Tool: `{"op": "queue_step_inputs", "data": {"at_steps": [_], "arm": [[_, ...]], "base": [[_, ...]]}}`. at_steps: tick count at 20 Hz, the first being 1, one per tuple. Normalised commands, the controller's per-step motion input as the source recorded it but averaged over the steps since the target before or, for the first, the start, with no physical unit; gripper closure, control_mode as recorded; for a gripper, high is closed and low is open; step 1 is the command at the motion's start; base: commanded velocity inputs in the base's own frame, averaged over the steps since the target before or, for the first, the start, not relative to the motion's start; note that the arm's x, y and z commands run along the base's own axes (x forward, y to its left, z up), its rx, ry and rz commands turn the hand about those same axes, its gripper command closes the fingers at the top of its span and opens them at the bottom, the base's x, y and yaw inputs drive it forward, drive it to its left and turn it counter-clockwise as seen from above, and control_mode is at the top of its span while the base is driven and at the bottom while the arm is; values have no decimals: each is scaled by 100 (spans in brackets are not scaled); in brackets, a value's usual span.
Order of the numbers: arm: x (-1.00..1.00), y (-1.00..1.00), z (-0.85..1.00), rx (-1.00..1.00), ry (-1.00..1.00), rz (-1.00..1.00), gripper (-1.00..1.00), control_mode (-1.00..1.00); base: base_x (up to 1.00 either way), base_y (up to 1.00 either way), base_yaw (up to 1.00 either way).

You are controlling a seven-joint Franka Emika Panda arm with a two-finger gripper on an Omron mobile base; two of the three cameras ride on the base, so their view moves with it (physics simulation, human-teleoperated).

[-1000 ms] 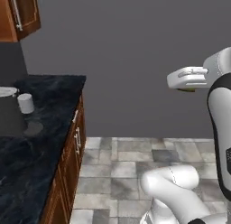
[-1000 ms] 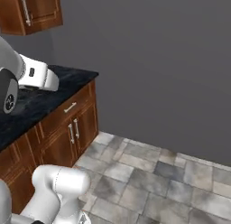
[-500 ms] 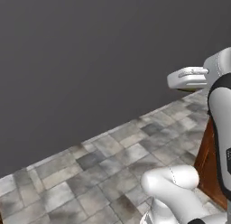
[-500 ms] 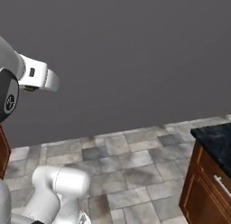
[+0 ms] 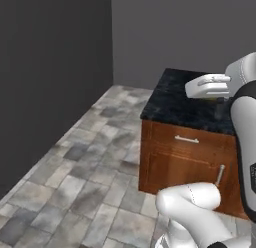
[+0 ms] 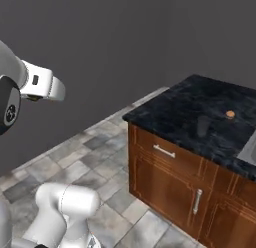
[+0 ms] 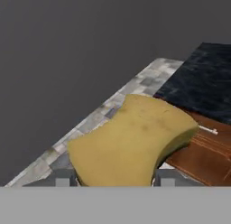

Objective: Open the cabinet. Pick the sponge and place it next to the sink. Then close the cabinet.

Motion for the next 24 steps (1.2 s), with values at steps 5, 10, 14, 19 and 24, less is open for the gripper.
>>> {"op": "queue_step_inputs", "data": {"at_steps": [5,10,14,19,24], "arm": [[0,0,0,0,0,0,100,100],[0,0,0,0,0,0,100,100],[0,0,0,0,0,0,100,100],[0,0,0,0,0,0,100,100],[0,0,0,0,0,0,100,100]], "base": [[0,-27,-85],[4,-26,-62],[34,-13,-8],[64,-45,4],[34,-86,0]]}}
